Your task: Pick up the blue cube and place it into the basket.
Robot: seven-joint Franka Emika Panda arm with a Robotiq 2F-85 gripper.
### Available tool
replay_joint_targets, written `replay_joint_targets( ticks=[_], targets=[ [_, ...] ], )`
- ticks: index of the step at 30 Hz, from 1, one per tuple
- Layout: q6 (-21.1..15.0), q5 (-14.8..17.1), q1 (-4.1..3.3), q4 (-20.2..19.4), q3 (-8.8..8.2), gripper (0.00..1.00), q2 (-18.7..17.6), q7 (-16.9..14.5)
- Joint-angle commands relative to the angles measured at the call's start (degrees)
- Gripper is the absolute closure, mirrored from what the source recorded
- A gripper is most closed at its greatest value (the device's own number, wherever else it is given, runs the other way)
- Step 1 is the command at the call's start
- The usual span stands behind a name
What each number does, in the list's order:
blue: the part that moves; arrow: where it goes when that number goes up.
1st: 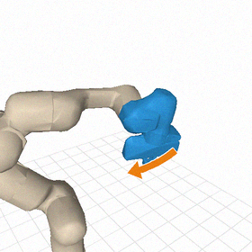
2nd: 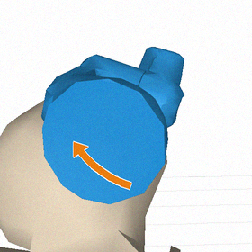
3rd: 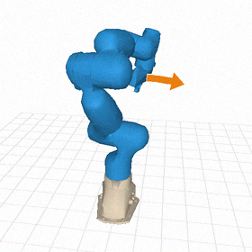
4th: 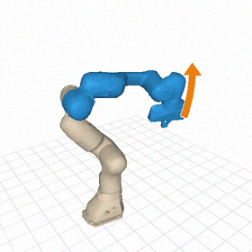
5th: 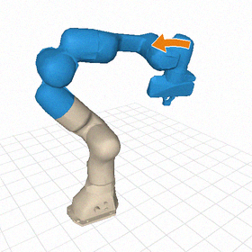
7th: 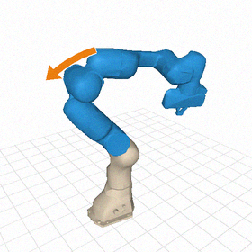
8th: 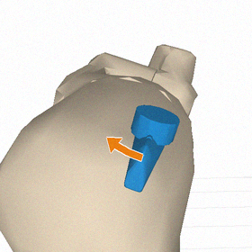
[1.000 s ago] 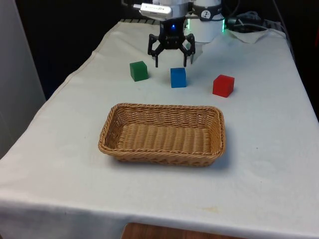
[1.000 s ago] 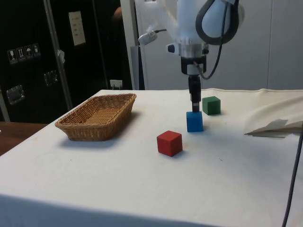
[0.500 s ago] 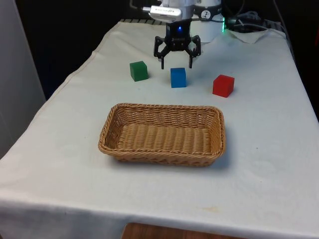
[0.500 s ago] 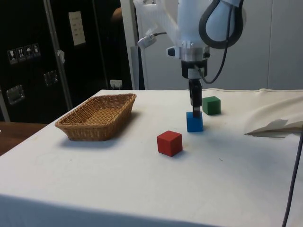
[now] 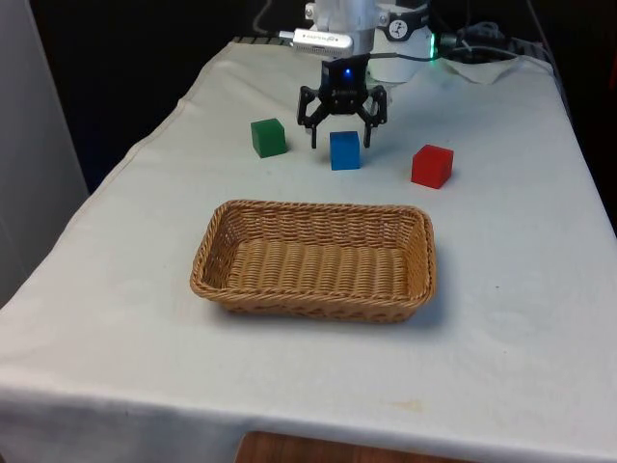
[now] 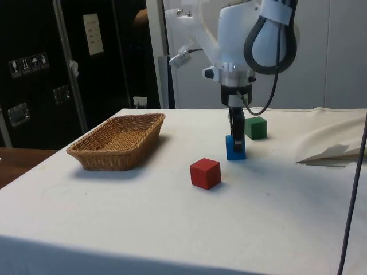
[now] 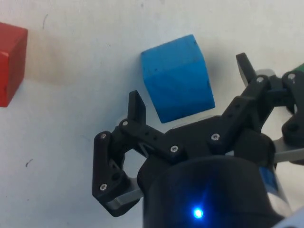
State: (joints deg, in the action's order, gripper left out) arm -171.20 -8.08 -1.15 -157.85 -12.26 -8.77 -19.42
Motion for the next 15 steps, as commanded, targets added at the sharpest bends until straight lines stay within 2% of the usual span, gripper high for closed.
replay_joint_targets(
  ticks=[1,2,4,13,15],
  targets=[
    [-0.86,0.06,-0.06,-0.29,0.06,0.00,0.11,0.11],
    [0.00,0.00,0.00,0.00,0.00,0.00,0.00,0.00],
    [-0.86,-0.11,-0.29,-0.23,0.00,0.00,0.06,0.40],
    [-0.40,0.00,-0.06,-0.06,0.23,0.00,0.00,0.11],
    [-0.40,0.00,-0.06,0.00,0.23,0.20,-0.06,0.06]
  ],
)
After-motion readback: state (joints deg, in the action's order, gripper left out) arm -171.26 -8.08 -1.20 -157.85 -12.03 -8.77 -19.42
